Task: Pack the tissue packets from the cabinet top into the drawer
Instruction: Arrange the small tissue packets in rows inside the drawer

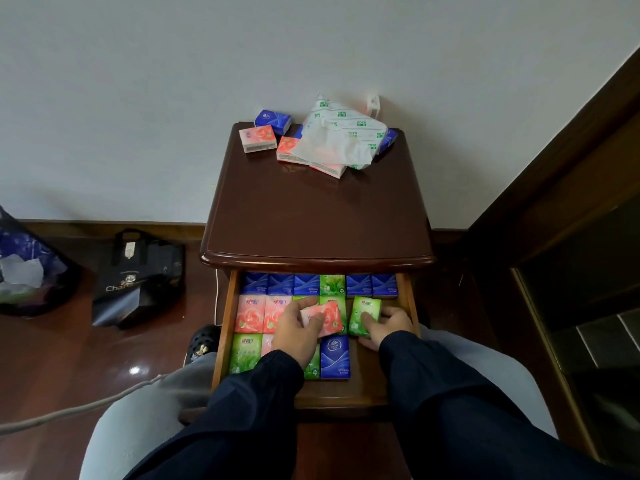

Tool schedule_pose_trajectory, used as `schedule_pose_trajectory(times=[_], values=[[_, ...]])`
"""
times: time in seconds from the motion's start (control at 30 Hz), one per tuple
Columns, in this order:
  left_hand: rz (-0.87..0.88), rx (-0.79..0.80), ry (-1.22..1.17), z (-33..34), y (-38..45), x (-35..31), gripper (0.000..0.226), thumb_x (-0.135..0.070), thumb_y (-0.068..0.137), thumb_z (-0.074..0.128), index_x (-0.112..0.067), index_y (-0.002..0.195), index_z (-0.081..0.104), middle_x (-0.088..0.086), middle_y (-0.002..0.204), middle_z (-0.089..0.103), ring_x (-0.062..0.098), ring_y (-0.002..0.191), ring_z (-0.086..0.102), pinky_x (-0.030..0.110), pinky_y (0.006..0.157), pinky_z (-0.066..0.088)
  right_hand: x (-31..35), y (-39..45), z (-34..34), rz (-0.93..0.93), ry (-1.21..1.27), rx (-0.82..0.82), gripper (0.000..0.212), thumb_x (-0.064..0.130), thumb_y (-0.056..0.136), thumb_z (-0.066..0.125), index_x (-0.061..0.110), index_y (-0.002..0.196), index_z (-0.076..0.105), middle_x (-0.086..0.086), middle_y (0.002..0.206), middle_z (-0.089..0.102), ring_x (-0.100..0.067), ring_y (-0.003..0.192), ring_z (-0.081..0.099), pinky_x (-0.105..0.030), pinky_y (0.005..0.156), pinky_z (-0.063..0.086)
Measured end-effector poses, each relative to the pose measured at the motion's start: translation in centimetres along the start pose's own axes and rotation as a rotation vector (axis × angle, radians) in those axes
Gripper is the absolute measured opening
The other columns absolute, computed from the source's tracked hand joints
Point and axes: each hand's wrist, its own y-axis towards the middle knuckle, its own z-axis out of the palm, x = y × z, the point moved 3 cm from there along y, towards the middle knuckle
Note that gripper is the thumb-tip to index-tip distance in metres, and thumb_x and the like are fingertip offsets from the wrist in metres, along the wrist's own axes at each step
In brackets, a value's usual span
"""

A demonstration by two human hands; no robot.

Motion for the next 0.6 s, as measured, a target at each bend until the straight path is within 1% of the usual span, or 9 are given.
schedule_pose_trajectory(times=[0.1,0.17,0.23,0.3,0.4,0.5,0.6], values=[[-0.029,0.043,-0.040,0.2,0.0,0.2,0.027,-0.017,0.096,0.066,-0.026,0.120,0.058,0.004,0.111,0.068,0.018,0.097,0.071,0.041,0.080,0.063,0.0,0.1,0.3,-0.022,-0.031,-0.011,0.045,0.022,0.088,0.077,0.009,0.128,0.060,-0.017,0.118,0.069,-0.036,0.105,0.068,-0.053,0.092,0.057],[-0.034,0.044,-0.041,0.3,0.2,0.3,0.025,-0.018,0.096,0.065,-0.029,0.118,0.058,0.004,0.114,0.067,0.020,0.101,0.070,0.044,0.083,0.062,-0.1,0.1,0.4,-0.050,-0.062,-0.010,0.041,0.025,0.087,0.078,0.008,0.122,0.065,-0.016,0.115,0.071,-0.035,0.104,0.068,-0.053,0.095,0.055],[-0.039,0.044,-0.041,0.3,0.3,0.4,0.024,-0.020,0.097,0.065,-0.029,0.118,0.058,0.005,0.115,0.067,0.022,0.104,0.069,0.045,0.085,0.061,0.0,0.0,0.3,-0.076,-0.101,-0.026,0.039,0.027,0.087,0.078,0.009,0.119,0.066,-0.014,0.114,0.071,-0.034,0.104,0.068,-0.052,0.095,0.055],[-0.039,0.043,-0.048,0.3,0.4,0.5,0.023,-0.019,0.097,0.064,-0.027,0.118,0.059,0.007,0.114,0.068,0.022,0.101,0.070,0.045,0.083,0.062,0.3,-0.1,0.3,-0.114,-0.163,-0.047,0.038,0.029,0.086,0.079,0.011,0.118,0.066,-0.011,0.113,0.070,-0.032,0.104,0.068,-0.051,0.094,0.056],[-0.046,0.048,-0.052,0.2,0.4,0.6,0.023,-0.018,0.098,0.063,-0.025,0.120,0.059,0.006,0.111,0.069,0.020,0.097,0.071,0.045,0.081,0.062,1.0,-0.7,0.2,-0.171,-0.323,-0.080,0.037,0.035,0.088,0.076,0.013,0.117,0.068,-0.008,0.110,0.071,-0.028,0.099,0.069,-0.046,0.090,0.058],[-0.040,0.046,-0.034,0.3,0.5,0.7,0.022,-0.019,0.098,0.063,-0.026,0.119,0.060,0.005,0.115,0.067,0.023,0.103,0.069,0.048,0.086,0.061,2.0,-1.4,0.0,-0.235,-0.506,-0.130,0.039,0.039,0.091,0.072,0.012,0.119,0.068,-0.008,0.114,0.071,-0.027,0.103,0.068,-0.035,0.087,0.055],[-0.041,0.048,-0.039,0.3,0.3,0.5,0.020,-0.020,0.098,0.063,-0.028,0.116,0.060,0.006,0.118,0.065,0.024,0.107,0.067,0.048,0.089,0.059,2.8,-2.0,-0.1,-0.258,-0.604,-0.144,0.040,0.038,0.094,0.068,0.013,0.124,0.065,-0.008,0.119,0.069,-0.026,0.109,0.065,-0.035,0.085,0.052]])
